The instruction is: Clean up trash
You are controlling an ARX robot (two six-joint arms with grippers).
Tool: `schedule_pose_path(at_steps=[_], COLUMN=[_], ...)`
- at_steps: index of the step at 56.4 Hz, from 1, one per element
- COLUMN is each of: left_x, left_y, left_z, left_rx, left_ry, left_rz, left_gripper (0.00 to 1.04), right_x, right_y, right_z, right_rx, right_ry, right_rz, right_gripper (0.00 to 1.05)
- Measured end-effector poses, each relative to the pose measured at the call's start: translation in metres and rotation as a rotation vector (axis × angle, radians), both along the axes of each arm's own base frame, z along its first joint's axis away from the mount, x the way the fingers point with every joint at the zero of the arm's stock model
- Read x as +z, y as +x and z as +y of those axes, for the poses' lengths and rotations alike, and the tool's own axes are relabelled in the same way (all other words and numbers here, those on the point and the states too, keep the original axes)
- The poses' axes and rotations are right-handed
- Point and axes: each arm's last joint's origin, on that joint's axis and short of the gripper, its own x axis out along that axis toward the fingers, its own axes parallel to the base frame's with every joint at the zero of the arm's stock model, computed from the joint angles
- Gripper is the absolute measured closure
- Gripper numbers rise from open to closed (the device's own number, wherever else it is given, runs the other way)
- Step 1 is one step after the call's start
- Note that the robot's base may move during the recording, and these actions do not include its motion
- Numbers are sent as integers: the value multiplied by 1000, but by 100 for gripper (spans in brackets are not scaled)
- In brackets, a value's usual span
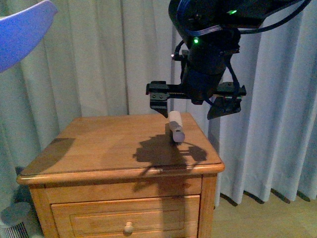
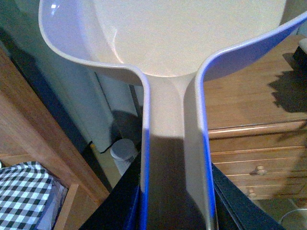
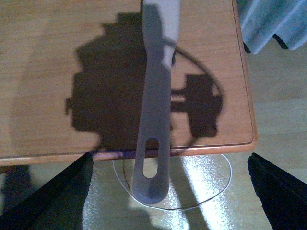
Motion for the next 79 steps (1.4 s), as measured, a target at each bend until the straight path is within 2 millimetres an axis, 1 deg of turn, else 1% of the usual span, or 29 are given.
schedule_pose_path(at_steps=[12,35,47,65,79], left_x=[0,0,0,0,0], left_y=[0,0,0,0,0], left_z=[0,0,0,0,0], left_rx=[0,0,0,0,0], left_ry=[0,0,0,0,0], left_rz=[0,0,0,0,0], left_gripper=[77,77,77,77,77], right_x=[-15,-34,-44,-50,-63], right_y=[13,29,34,41,44], right_z=[7,11,10,9,12], right_rx=[-59,-70,-74,-79,-77], right_ry=[6,26,25,33,33], right_rz=[19,30,39,22,45], right_gripper=[7,7,7,7,7])
